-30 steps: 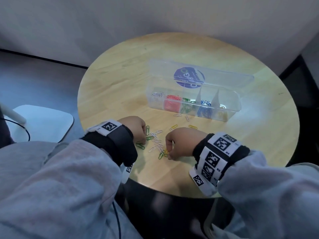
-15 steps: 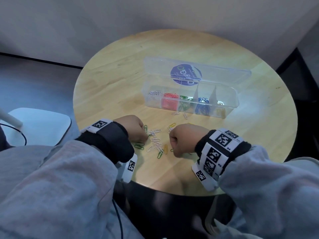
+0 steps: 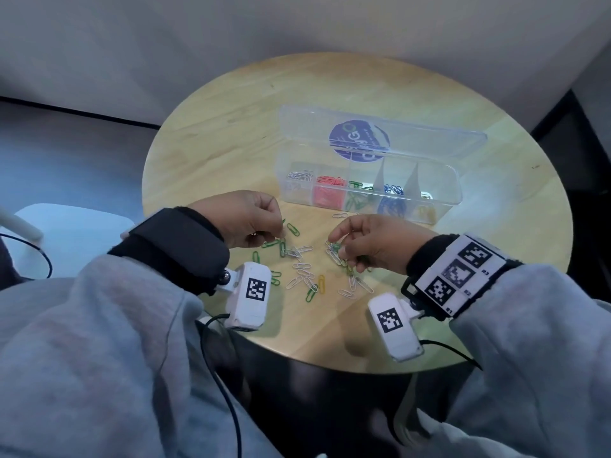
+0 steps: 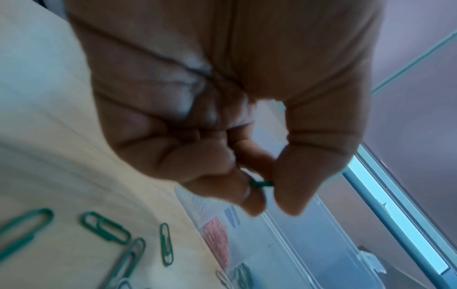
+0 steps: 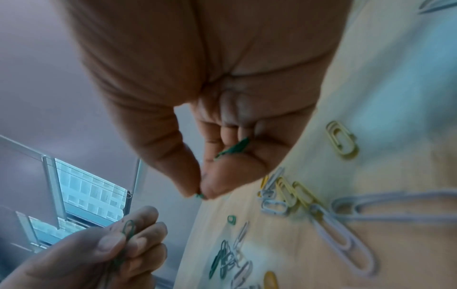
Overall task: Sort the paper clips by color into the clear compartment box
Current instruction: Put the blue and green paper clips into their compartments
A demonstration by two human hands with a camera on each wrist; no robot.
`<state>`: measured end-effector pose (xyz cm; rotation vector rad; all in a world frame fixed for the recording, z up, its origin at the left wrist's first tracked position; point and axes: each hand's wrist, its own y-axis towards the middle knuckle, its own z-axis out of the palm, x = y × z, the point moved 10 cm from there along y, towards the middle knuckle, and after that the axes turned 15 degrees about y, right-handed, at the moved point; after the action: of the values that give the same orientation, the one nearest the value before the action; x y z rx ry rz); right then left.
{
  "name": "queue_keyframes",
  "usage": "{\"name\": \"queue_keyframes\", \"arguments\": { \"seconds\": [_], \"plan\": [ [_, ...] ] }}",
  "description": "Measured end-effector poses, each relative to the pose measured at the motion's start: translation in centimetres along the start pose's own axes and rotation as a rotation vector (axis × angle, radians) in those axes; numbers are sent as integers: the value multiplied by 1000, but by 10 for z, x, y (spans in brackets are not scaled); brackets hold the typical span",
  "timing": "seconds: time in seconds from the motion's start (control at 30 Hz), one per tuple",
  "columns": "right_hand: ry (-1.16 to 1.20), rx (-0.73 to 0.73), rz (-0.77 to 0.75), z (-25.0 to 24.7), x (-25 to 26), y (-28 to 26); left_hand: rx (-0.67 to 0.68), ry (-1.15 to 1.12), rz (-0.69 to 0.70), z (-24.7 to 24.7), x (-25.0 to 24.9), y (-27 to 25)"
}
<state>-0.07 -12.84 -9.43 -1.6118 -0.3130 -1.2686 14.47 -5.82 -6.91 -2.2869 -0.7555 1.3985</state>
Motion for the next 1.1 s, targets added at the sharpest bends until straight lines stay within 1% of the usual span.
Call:
{"name": "queue_keyframes", "arguments": {
  "seconds": [0.1, 0.27, 0.33, 0.4, 0.47, 0.53, 0.57, 0.6, 0.73, 0.93, 1.0, 1.1],
  "plan": [
    [71, 2, 3, 0, -1, 2, -7, -18, 0, -1, 1, 0],
    [88, -90, 26, -5, -2, 2, -77, -143, -43, -15, 5, -1],
    [59, -85, 37, -3, -3, 3, -96, -117, -67, -20, 8, 0],
    [-79, -53, 23, 1, -1, 5, -106, 0, -105, -22, 12, 1],
    [-321, -8, -15, 9, 6, 3, -94, 266, -154, -24, 20, 4],
    [-543, 53, -32, 21, 10, -1, -126, 552, -190, -30, 27, 5],
    [-634, 88, -32, 29, 10, -2, -151, 646, -192, -32, 28, 5],
    [-709, 119, -29, 37, 9, -3, -170, 691, -185, -32, 29, 6],
    [-920, 192, -14, 60, 1, -3, -212, 723, -147, -26, 26, 9],
    [-1155, 223, -59, 77, -2, 8, -186, 784, -114, -13, 21, 18],
    [-1208, 242, -74, 83, -2, 10, -177, 787, -116, -11, 22, 20],
    [-1220, 242, -53, 83, -3, 14, -149, 777, -126, -6, 23, 24]
  ]
}}
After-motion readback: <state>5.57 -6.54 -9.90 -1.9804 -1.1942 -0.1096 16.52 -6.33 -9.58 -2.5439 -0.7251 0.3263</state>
